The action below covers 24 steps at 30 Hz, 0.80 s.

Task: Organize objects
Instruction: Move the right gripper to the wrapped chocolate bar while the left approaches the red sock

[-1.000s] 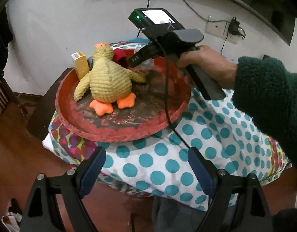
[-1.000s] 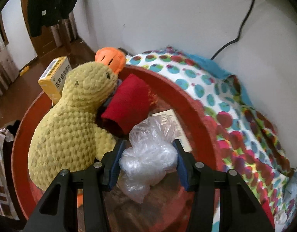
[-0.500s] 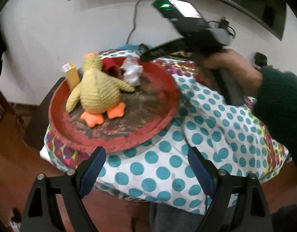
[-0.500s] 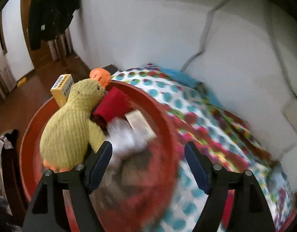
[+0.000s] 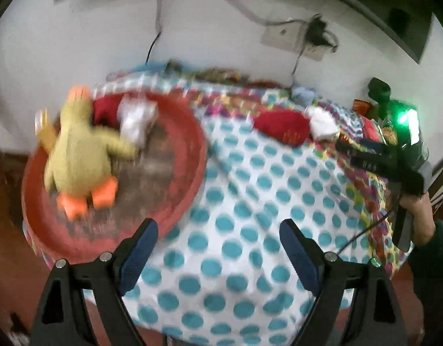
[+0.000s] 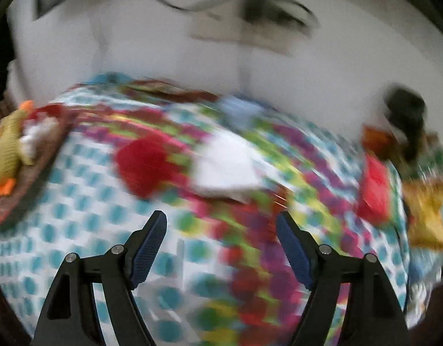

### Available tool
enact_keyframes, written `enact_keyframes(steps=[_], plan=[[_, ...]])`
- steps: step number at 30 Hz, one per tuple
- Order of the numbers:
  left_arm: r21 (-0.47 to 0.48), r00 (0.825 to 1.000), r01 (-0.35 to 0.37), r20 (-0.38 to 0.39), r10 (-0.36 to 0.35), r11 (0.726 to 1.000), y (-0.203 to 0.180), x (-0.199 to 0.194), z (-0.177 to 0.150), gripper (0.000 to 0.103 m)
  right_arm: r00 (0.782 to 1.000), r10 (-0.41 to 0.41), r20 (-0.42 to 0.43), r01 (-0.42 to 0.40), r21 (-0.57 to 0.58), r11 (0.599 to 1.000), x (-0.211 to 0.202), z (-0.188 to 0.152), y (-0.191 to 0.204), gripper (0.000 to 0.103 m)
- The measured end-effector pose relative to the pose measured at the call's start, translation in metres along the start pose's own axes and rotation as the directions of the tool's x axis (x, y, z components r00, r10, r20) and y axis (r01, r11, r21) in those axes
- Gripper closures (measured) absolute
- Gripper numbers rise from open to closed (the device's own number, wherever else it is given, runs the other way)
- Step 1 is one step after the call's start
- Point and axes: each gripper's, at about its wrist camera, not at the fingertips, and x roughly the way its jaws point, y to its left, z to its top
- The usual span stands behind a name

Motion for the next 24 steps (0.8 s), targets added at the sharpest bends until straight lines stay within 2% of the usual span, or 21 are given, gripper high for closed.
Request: enact_keyframes(steps=[2,4,5,6,8,9,11,13,16,19,24], plan=[[0.054,0.995,-0.065,0.08,0.06,0.996,-0.018,-0.009,0.018,0.014,0.999,-0.031,-0.023,0.031,0.018,0.999,0.013,-0.004,-0.018,0.027],[0.087,0.99,-0.071,0.127,0.059,0.994,-0.033,-0.009,0.031,0.014,0.998,-0.033,-0.051,0.036,0.041,0.999,0.027,-0.005,-0.031,0.033],[0.1,0.992,-0.046,0.123,0.033,0.994,-0.037,-0.005,0.034,0.014,0.998,-0.017,-0.056,0.02,0.057,0.998,0.032,-0.005,-0.035,0.034],[0.15,0.996,0.032,0.082,-0.045,0.988,-0.048,0.004,0.037,0.014,0.998,-0.008,-0.059,0.012,0.072,0.997,0.037,-0.005,-0.04,0.037],[0.215,0.997,0.063,0.019,-0.069,0.975,-0.063,0.017,0.036,0.014,0.998,0.007,-0.06,-0.002,0.089,0.996,0.042,-0.005,-0.046,0.037],[0.235,0.998,0.059,0.016,-0.065,0.97,-0.07,0.021,0.036,0.014,0.998,0.012,-0.059,-0.006,0.09,0.996,0.044,-0.005,-0.046,0.038],[0.225,0.999,0.041,0.013,-0.045,0.974,-0.074,0.028,0.039,0.014,0.998,0.008,-0.056,-0.003,0.079,0.997,0.047,-0.003,-0.045,0.039],[0.158,0.999,0.048,-0.005,-0.048,0.986,-0.071,0.04,0.048,0.014,0.998,0.022,-0.061,-0.017,0.083,0.996,0.052,-0.001,-0.048,0.041],[0.103,0.997,0.022,-0.07,-0.015,0.994,-0.068,0.066,0.056,0.014,0.998,0.033,-0.053,-0.028,0.098,0.995,0.056,0.0,-0.052,0.043],[0.128,0.99,-0.022,-0.132,0.039,0.992,-0.073,0.089,0.057,0.014,0.998,0.042,-0.042,-0.038,0.092,0.995,0.057,-0.001,-0.054,0.045],[0.123,0.989,-0.02,-0.144,0.037,0.992,-0.081,0.112,0.062,0.014,0.999,0.037,-0.019,-0.035,0.067,0.997,0.055,-0.003,-0.055,0.053]])
